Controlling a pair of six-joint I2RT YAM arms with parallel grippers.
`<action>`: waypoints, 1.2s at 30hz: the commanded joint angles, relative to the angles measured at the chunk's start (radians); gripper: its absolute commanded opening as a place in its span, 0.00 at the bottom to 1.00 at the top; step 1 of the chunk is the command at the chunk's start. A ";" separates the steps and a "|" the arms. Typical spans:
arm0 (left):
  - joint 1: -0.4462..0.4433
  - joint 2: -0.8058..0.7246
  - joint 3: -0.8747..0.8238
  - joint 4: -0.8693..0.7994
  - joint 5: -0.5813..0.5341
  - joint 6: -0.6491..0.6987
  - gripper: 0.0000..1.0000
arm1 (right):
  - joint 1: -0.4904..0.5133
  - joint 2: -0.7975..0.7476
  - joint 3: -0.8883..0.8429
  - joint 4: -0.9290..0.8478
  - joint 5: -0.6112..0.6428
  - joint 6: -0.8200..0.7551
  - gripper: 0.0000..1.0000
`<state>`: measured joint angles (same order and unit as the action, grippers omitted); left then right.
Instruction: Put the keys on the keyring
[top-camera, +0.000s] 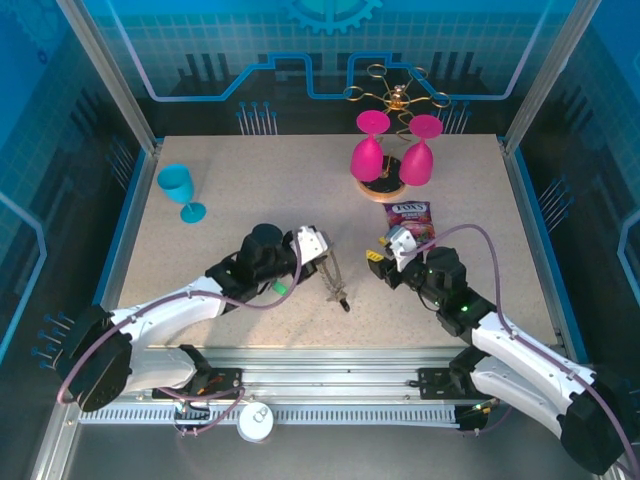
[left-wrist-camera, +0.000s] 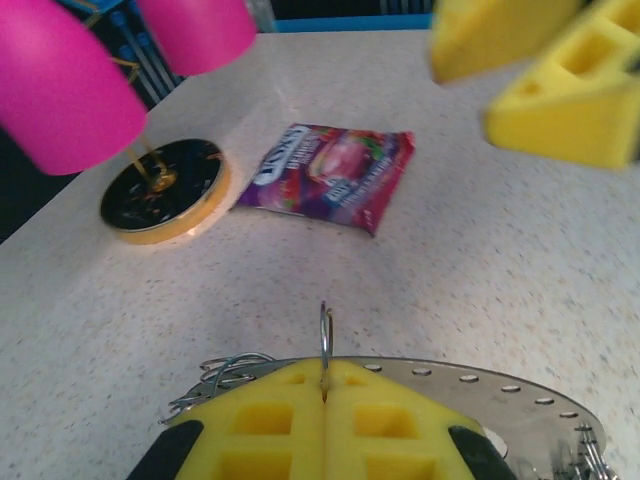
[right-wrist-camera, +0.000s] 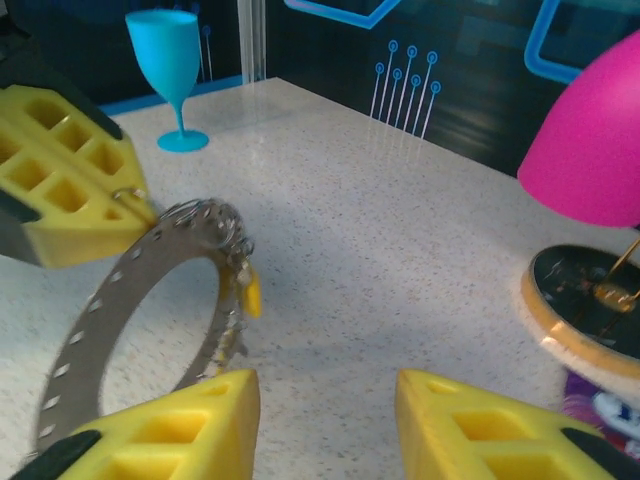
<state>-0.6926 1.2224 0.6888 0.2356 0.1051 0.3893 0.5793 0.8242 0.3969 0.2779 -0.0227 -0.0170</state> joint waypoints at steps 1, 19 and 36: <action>0.013 -0.003 0.072 -0.088 -0.069 -0.196 0.00 | -0.006 -0.013 0.022 -0.035 -0.057 0.103 0.37; 0.323 0.044 0.250 -0.389 -0.003 -0.690 0.00 | 0.516 0.491 0.180 0.082 0.254 0.104 0.44; 0.426 0.096 0.239 -0.382 0.012 -0.776 0.00 | 0.518 1.095 0.695 -0.144 0.248 -0.002 0.54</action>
<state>-0.2764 1.3140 0.9138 -0.1764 0.0875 -0.3679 1.1275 1.8637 1.0279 0.2192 0.2581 0.0132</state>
